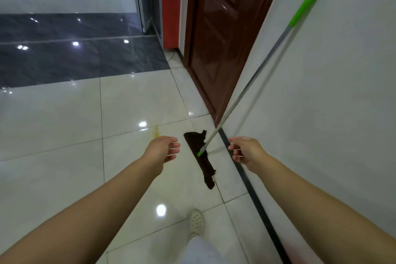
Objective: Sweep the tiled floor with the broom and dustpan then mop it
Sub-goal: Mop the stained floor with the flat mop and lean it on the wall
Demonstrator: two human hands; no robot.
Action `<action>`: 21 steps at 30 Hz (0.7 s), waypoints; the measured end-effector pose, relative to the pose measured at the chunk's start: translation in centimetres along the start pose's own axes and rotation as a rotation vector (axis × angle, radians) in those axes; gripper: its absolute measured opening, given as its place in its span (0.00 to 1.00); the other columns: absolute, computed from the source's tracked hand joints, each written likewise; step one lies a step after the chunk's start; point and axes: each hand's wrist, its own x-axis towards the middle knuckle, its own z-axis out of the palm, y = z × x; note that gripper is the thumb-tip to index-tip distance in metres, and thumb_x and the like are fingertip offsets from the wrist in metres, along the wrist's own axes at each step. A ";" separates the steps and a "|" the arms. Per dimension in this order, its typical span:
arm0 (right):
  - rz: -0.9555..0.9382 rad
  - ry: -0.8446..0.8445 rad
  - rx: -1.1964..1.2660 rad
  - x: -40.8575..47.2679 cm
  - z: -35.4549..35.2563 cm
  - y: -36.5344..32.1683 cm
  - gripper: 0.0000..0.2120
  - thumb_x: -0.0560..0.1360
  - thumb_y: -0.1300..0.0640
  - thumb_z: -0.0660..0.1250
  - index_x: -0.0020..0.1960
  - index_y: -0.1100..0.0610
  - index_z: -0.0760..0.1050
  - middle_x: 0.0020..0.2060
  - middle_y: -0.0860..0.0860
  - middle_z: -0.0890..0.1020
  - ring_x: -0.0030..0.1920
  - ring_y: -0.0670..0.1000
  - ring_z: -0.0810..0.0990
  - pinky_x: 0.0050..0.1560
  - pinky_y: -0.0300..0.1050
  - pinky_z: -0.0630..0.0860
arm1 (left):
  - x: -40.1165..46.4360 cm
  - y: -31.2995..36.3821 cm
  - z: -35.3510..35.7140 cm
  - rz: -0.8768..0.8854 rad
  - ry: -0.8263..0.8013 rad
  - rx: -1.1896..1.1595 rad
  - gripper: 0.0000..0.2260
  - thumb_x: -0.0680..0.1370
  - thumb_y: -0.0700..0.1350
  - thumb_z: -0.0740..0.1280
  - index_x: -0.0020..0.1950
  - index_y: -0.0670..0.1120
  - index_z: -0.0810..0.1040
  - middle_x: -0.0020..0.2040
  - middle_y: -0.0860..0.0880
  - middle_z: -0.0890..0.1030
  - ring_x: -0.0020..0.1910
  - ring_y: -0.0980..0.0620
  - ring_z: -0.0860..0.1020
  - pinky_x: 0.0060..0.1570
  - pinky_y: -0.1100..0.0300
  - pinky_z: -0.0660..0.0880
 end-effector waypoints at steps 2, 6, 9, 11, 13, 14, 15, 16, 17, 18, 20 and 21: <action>0.004 -0.007 0.015 3.9 -1.1 -3.5 0.08 0.79 0.62 0.61 0.53 0.60 0.77 0.34 0.53 0.77 0.28 0.47 0.69 0.25 0.36 0.73 | 2.4 2.9 3.4 -0.005 0.017 0.012 0.10 0.80 0.42 0.60 0.56 0.40 0.78 0.47 0.43 0.81 0.42 0.50 0.79 0.38 0.60 0.77; -0.017 0.015 0.034 11.9 -3.6 -10.8 0.06 0.79 0.61 0.61 0.51 0.58 0.77 0.34 0.52 0.77 0.29 0.47 0.70 0.25 0.35 0.74 | 6.5 9.0 10.5 -0.016 -0.002 0.017 0.10 0.80 0.40 0.59 0.56 0.38 0.77 0.42 0.45 0.80 0.38 0.51 0.77 0.38 0.60 0.75; -0.007 0.066 0.071 17.7 -5.2 -14.9 0.06 0.78 0.61 0.62 0.45 0.57 0.78 0.35 0.53 0.78 0.30 0.47 0.72 0.25 0.37 0.75 | 9.9 12.7 15.2 -0.027 -0.013 0.011 0.11 0.80 0.39 0.58 0.57 0.38 0.76 0.39 0.46 0.78 0.35 0.52 0.75 0.36 0.62 0.74; -0.006 0.103 0.102 21.1 -6.0 -16.8 0.05 0.78 0.61 0.63 0.46 0.57 0.77 0.37 0.53 0.78 0.31 0.48 0.73 0.27 0.38 0.75 | 11.8 14.5 18.0 -0.041 -0.010 0.004 0.10 0.80 0.40 0.58 0.56 0.39 0.77 0.40 0.46 0.78 0.35 0.52 0.75 0.36 0.62 0.74; -0.025 0.135 0.125 24.1 -6.5 -18.4 0.07 0.79 0.61 0.62 0.55 0.58 0.76 0.38 0.52 0.76 0.33 0.48 0.73 0.29 0.39 0.76 | 13.4 15.6 20.6 -0.060 -0.011 -0.007 0.09 0.80 0.41 0.58 0.55 0.40 0.77 0.40 0.46 0.78 0.35 0.52 0.76 0.36 0.62 0.74; -0.035 0.144 0.135 25.4 -6.6 -19.2 0.11 0.79 0.61 0.62 0.61 0.58 0.74 0.39 0.51 0.75 0.35 0.48 0.73 0.30 0.39 0.76 | 14.1 16.0 21.7 -0.065 -0.013 -0.013 0.09 0.80 0.41 0.58 0.55 0.41 0.77 0.40 0.46 0.79 0.35 0.52 0.76 0.36 0.62 0.75; -0.043 0.151 0.139 26.7 -6.8 -20.1 0.16 0.79 0.61 0.62 0.66 0.57 0.71 0.40 0.51 0.74 0.36 0.47 0.73 0.30 0.39 0.77 | 14.8 16.4 22.6 -0.072 -0.015 -0.018 0.09 0.80 0.41 0.58 0.55 0.41 0.77 0.40 0.46 0.79 0.35 0.52 0.76 0.36 0.62 0.75; -0.047 0.153 0.141 27.7 -6.8 -20.9 0.20 0.79 0.61 0.62 0.70 0.55 0.68 0.41 0.50 0.73 0.36 0.47 0.73 0.30 0.39 0.78 | 15.5 16.8 23.5 -0.079 -0.016 -0.023 0.09 0.80 0.41 0.58 0.54 0.41 0.77 0.40 0.46 0.79 0.35 0.52 0.76 0.37 0.62 0.75; -0.049 0.153 0.148 28.7 -6.8 -21.7 0.23 0.79 0.61 0.63 0.73 0.54 0.64 0.41 0.50 0.73 0.36 0.47 0.73 0.30 0.38 0.78 | 16.1 17.1 24.1 -0.084 -0.017 -0.028 0.09 0.80 0.41 0.58 0.54 0.41 0.77 0.40 0.46 0.79 0.36 0.51 0.77 0.37 0.62 0.76; -0.053 0.155 0.157 29.6 -6.8 -22.4 0.26 0.78 0.61 0.63 0.75 0.53 0.61 0.40 0.50 0.73 0.36 0.46 0.72 0.30 0.38 0.78 | 16.7 17.3 24.6 -0.086 -0.018 -0.031 0.09 0.80 0.41 0.58 0.54 0.40 0.77 0.40 0.46 0.79 0.36 0.51 0.77 0.38 0.61 0.76; -0.065 0.163 0.174 31.4 -6.6 -23.6 0.29 0.77 0.59 0.66 0.75 0.52 0.61 0.39 0.49 0.73 0.34 0.46 0.72 0.29 0.38 0.77 | 17.7 17.6 24.8 -0.084 -0.005 -0.030 0.09 0.80 0.40 0.58 0.54 0.40 0.77 0.41 0.45 0.80 0.37 0.51 0.78 0.38 0.61 0.76; -0.066 0.170 0.179 32.1 -6.4 -24.1 0.27 0.76 0.58 0.67 0.74 0.52 0.64 0.38 0.49 0.73 0.32 0.46 0.71 0.29 0.38 0.76 | 18.2 17.6 24.6 -0.083 0.008 -0.028 0.10 0.80 0.40 0.58 0.54 0.40 0.77 0.42 0.45 0.80 0.38 0.51 0.78 0.38 0.61 0.76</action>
